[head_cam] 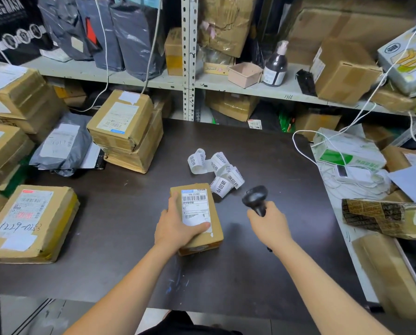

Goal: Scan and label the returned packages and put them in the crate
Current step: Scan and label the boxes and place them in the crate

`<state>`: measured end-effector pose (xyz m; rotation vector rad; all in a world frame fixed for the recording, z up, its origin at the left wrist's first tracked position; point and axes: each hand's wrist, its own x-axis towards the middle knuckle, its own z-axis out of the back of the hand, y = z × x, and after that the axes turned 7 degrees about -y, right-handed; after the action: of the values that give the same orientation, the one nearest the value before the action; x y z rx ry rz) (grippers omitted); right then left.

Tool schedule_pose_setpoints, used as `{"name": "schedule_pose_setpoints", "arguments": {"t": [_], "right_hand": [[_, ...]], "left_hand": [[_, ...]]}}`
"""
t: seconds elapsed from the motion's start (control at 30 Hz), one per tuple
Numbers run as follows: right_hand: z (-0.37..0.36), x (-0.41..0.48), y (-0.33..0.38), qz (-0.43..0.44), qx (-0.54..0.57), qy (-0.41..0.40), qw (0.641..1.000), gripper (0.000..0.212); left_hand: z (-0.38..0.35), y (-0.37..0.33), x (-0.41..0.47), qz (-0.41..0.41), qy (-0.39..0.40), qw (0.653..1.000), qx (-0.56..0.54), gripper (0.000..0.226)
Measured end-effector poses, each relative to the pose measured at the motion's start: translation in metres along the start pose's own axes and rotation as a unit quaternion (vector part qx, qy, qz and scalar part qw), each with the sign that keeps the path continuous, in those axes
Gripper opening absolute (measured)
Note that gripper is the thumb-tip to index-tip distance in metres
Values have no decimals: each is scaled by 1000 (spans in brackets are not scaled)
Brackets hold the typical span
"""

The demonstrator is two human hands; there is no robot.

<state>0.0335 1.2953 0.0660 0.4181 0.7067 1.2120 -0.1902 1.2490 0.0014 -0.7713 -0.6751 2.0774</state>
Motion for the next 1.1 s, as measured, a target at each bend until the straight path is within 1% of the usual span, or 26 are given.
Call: {"name": "schedule_pose_setpoints", "arguments": {"t": [0.1, 0.23, 0.33, 0.47, 0.53, 0.57, 0.63, 0.67, 0.7, 0.73, 0.8, 0.87, 0.93, 0.97, 1.03, 1.1], "right_hand": [[-22, 16, -30, -5, -74, -15, 997, 25], [-42, 29, -50, -13, -193, -57, 980, 39], [-51, 34, -57, -10, -240, -60, 969, 45], [-56, 38, -62, -5, -247, -52, 968, 47], [-55, 41, -59, -9, -251, -41, 967, 53], [-54, 41, -56, -14, -255, -36, 966, 61], [-52, 42, -44, -24, -243, -43, 969, 85], [-51, 42, -35, -23, -218, -65, 973, 97], [-51, 43, -26, -9, -185, -95, 978, 102], [-51, 46, -16, 19, -151, -124, 981, 101], [-54, 58, 6, 107, -99, -148, 978, 86], [-62, 74, 32, 202, -80, -112, 970, 61], [-73, 89, 55, 252, -117, -56, 959, 39], [-79, 96, 62, 255, -151, -34, 955, 34], [-89, 107, 69, 219, -233, 2, 948, 35], [-94, 115, 68, 181, -299, 20, 937, 36]], "left_hand": [[12, 3, 3, -7, 1, 999, 36, 127], [27, 3, 6, -2, 9, 997, 71, 127], [34, 1, 5, 2, 12, 997, 78, 125], [38, -2, 7, -1, 3, 997, 77, 126], [39, -3, 9, -5, 1, 998, 66, 123], [40, -3, 9, -6, 1, 998, 64, 120], [41, -5, 12, -9, -3, 998, 66, 112], [41, -6, 14, -9, -8, 998, 68, 107], [41, -6, 15, -9, -13, 998, 68, 102], [41, -5, 16, -8, -21, 998, 65, 97], [41, -5, 19, -9, -36, 997, 62, 87], [43, -5, 20, -9, -47, 997, 66, 81], [46, -6, 20, -9, -56, 996, 65, 77], [47, -7, 19, -11, -62, 996, 64, 76], [48, -7, 16, -21, -75, 995, 61, 73], [50, -8, 13, -34, -91, 994, 58, 71]]}}
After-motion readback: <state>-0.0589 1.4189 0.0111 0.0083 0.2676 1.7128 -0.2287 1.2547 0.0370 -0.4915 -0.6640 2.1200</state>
